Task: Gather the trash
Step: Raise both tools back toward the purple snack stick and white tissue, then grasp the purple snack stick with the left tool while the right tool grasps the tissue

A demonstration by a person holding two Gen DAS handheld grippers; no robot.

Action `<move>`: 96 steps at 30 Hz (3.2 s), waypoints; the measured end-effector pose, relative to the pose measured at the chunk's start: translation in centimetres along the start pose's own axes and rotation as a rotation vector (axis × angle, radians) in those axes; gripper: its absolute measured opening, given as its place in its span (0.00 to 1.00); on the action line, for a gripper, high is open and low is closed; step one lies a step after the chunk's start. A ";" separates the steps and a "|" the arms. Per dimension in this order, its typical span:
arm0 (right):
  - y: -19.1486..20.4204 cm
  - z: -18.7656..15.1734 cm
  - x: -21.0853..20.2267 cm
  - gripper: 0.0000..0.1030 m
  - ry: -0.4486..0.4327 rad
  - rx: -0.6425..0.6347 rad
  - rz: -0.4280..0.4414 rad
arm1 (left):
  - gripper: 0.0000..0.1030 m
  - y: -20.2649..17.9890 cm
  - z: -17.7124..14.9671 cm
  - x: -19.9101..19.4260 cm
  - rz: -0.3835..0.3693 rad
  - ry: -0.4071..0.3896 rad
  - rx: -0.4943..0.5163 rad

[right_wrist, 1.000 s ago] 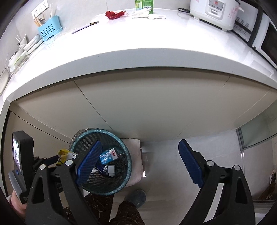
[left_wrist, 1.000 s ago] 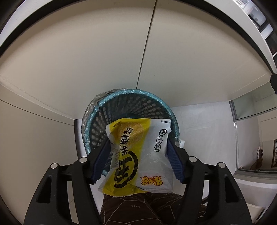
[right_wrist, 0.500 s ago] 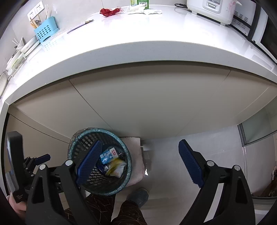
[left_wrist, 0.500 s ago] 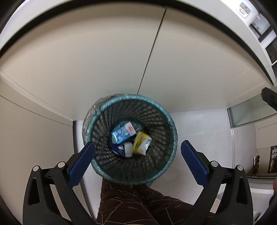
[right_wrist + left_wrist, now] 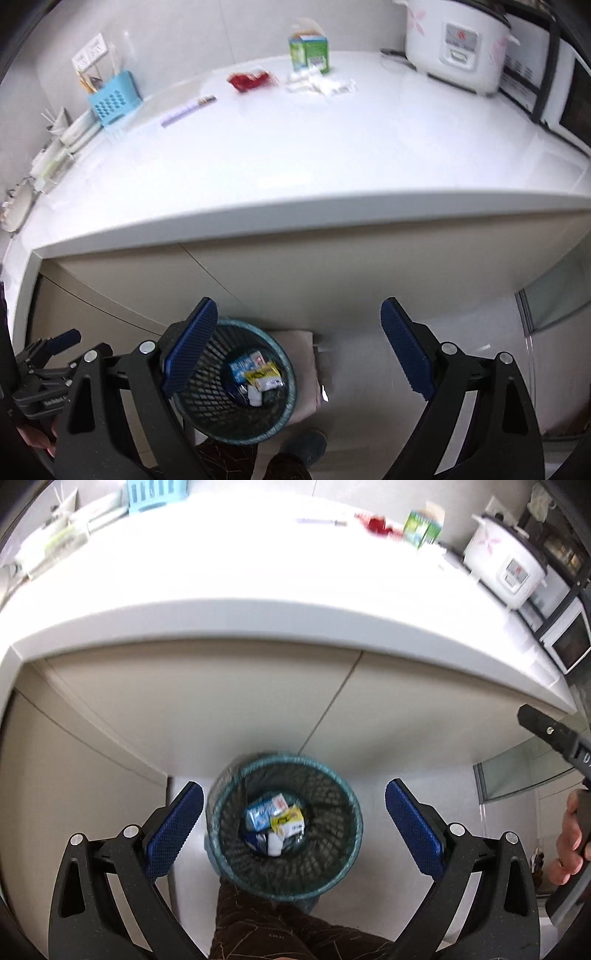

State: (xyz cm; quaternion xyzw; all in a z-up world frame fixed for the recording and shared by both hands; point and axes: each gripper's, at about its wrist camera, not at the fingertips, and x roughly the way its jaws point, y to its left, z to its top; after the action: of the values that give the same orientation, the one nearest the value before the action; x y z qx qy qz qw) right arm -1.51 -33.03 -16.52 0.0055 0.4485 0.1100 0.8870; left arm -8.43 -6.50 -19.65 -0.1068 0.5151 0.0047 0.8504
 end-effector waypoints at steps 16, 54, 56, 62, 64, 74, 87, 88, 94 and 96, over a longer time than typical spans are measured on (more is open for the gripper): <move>1.2 8.7 -4.4 0.84 -0.123 0.011 0.004 | 0.93 -0.5 9.2 -7.7 0.037 -0.196 0.028; -2.0 26.0 11.0 0.84 0.009 0.224 -0.227 | 0.93 -1.1 31.7 7.3 -0.082 -0.129 0.229; -1.9 26.6 12.2 0.83 0.019 0.219 -0.222 | 0.91 -1.4 32.4 8.1 -0.094 -0.123 0.246; -1.7 27.8 15.0 0.79 0.033 0.193 -0.264 | 0.83 -2.3 33.6 10.5 -0.075 -0.092 0.294; -1.9 27.9 15.8 0.77 0.045 0.201 -0.274 | 0.80 -2.8 33.6 11.2 -0.068 -0.084 0.321; -2.3 28.0 18.2 0.57 0.080 0.227 -0.266 | 0.55 -3.7 33.7 13.6 -0.063 -0.039 0.333; -0.1 27.0 17.9 0.14 0.043 0.146 -0.243 | 0.10 -3.7 33.5 12.9 -0.068 -0.029 0.296; -0.3 27.0 17.7 0.09 0.038 0.158 -0.241 | 0.02 -3.7 33.5 12.8 -0.066 -0.032 0.296; -0.1 26.6 15.8 0.08 0.017 0.154 -0.227 | 0.02 -3.5 33.2 11.9 -0.070 -0.039 0.289; -0.1 26.4 15.3 0.08 0.016 0.159 -0.222 | 0.02 -3.5 33.0 11.5 -0.070 -0.044 0.285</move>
State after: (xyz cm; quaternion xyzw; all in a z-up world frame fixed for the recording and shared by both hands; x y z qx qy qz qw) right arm 28.38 -27.73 -12.90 0.0250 0.4605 -0.0248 0.8870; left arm 26.22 -4.96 -14.34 -0.0029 0.4876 -0.0958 0.8678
